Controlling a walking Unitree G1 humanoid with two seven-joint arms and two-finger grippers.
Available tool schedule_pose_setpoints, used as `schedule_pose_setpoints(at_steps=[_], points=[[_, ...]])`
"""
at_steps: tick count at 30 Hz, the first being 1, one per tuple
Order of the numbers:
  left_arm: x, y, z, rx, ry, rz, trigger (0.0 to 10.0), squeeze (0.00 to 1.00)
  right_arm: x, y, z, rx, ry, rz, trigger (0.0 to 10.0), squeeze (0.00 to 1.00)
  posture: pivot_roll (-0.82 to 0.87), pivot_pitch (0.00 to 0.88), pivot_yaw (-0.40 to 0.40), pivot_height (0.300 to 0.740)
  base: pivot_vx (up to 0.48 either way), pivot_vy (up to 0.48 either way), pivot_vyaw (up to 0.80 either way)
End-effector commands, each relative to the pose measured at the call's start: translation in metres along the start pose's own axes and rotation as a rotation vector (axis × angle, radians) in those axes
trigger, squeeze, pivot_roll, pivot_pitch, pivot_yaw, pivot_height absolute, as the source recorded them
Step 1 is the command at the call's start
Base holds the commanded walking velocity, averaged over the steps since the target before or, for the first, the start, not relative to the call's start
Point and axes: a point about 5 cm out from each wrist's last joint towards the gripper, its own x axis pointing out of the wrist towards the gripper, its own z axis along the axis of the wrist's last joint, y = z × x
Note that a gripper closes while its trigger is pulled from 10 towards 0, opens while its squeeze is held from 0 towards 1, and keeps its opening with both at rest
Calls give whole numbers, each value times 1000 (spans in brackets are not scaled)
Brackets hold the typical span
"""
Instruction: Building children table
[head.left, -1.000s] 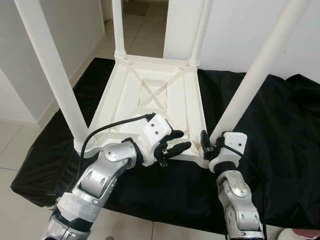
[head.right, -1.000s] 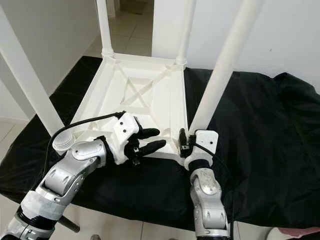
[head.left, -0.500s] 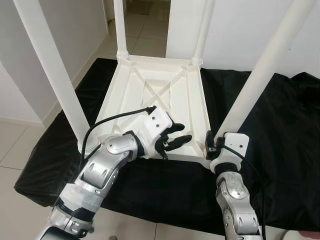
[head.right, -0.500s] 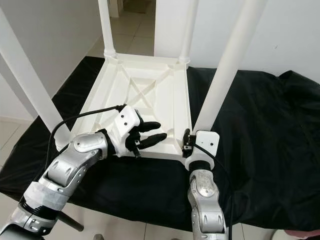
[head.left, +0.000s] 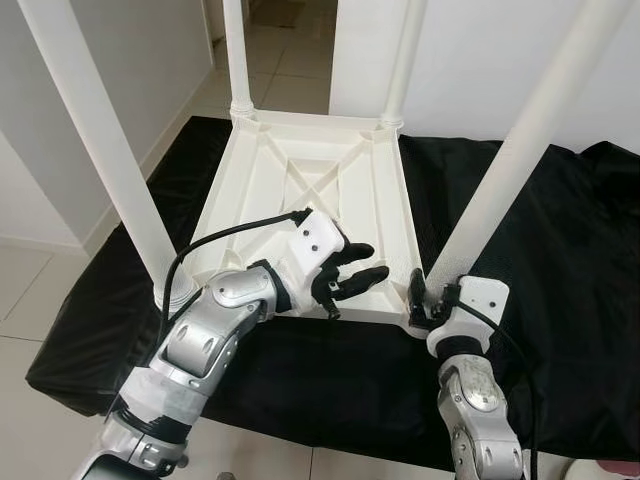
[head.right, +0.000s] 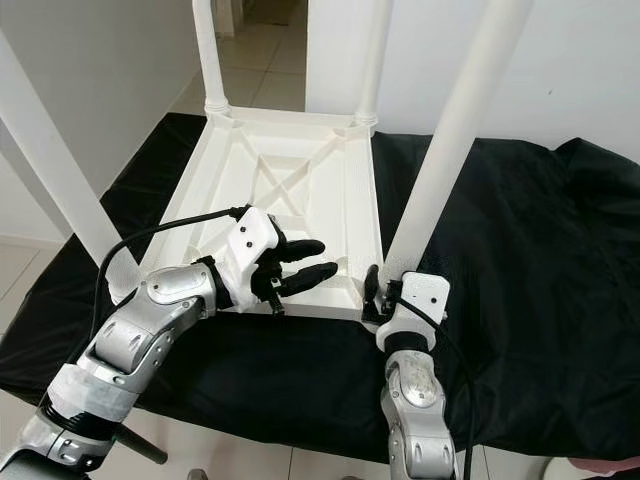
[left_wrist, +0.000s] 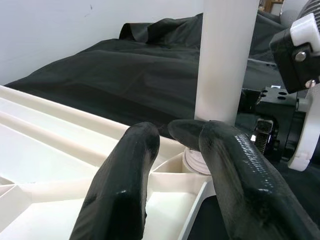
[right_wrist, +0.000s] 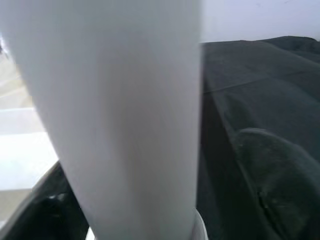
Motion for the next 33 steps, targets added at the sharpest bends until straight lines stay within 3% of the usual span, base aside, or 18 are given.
schedule_pose_setpoints(at_steps=[1,7,14,15,20,21,26,29,33], points=[[-1,-3,-2,-8,1,-58,10000,0,-2,-3,-1,15,-5,25,10000,1000,-95,0,-5,740,0,0,0],[0,-1,-1,-3,3,-63,10000,0,-1,-11,5,30,-32,77,10000,1000,-123,0,12,740,0,0,0],[-1,-3,0,-7,9,-87,10000,0,1,-29,11,-38,-40,197,10000,1000,-137,10,31,740,0,0,0],[-2,-3,1,-8,12,-107,10000,0,7,-36,21,-35,-57,302,10000,0,-138,14,35,740,0,0,0],[-2,-2,-2,0,30,-117,10000,0,14,-37,29,-34,-69,410,10000,0,-136,5,40,740,0,0,0],[-2,-1,-2,-6,27,-121,10000,0,18,-35,32,-35,-70,477,10000,0,-140,0,47,740,0,0,0],[-1,1,-1,-6,25,-120,10000,0,23,-34,32,-42,-62,538,10000,0,-136,0,47,740,0,0,0],[1,4,3,14,17,-128,10000,0,36,-28,27,-71,-16,700,10000,0,-121,0,47,740,0,0,0],[1,6,6,34,19,-140,10000,0,46,-25,18,-106,45,815,10000,0,-104,0,46,740,0,0,0]])
